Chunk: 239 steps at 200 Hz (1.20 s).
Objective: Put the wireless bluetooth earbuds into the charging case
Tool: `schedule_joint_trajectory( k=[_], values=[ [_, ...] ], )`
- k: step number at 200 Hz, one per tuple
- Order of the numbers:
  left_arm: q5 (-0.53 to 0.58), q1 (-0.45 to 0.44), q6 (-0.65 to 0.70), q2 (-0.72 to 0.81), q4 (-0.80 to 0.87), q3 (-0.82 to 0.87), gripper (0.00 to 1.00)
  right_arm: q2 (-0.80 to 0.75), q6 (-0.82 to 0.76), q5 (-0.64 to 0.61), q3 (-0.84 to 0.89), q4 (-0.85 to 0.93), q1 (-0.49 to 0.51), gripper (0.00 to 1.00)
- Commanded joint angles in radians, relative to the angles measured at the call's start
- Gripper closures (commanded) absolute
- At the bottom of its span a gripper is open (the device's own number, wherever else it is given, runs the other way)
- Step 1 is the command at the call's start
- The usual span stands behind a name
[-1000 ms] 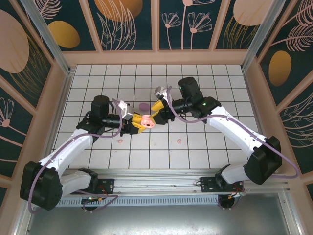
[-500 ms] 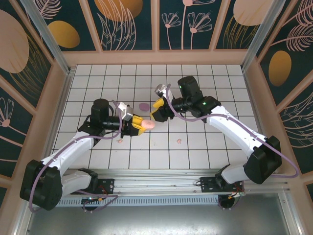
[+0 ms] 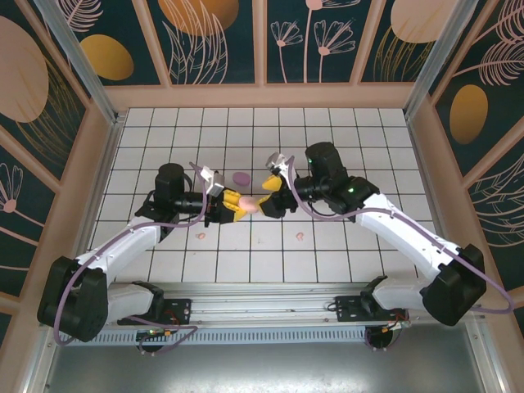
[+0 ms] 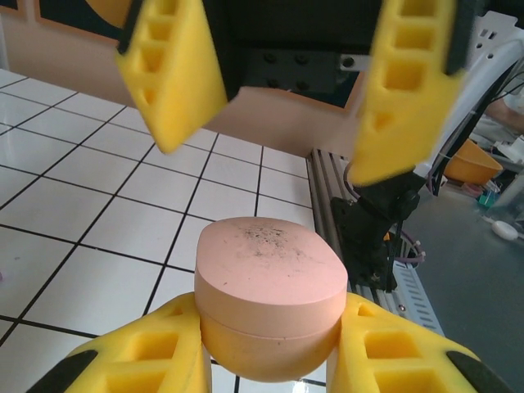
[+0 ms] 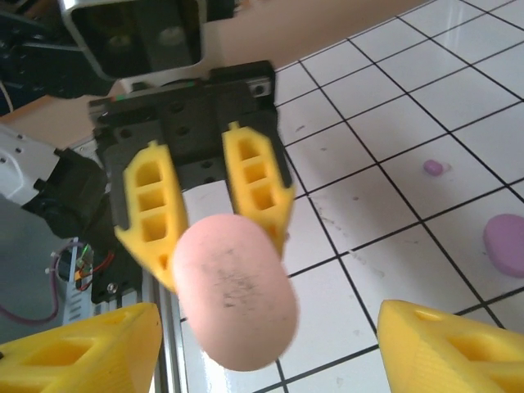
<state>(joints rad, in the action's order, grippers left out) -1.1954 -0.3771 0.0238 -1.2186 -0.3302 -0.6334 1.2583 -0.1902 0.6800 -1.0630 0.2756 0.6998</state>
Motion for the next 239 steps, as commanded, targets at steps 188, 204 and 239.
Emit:
schedule_joint_trajectory(
  k=[188, 204, 239],
  values=[
    [1.097, 0.25, -0.318, 0.61, 0.099, 0.304, 1.0, 0.461, 1.314, -0.593, -0.009, -0.292, 0.408, 0.78],
    [1.066, 0.25, -0.333, 0.566, 0.083, 0.266, 1.0, 0.552, 1.343, -0.58, -0.092, -0.288, 0.436, 0.78],
    [1.014, 0.252, -0.382, 0.471, 0.003, 0.204, 1.0, 0.726, 1.408, -0.59, -0.279, -0.196, 0.478, 0.73]
  ],
)
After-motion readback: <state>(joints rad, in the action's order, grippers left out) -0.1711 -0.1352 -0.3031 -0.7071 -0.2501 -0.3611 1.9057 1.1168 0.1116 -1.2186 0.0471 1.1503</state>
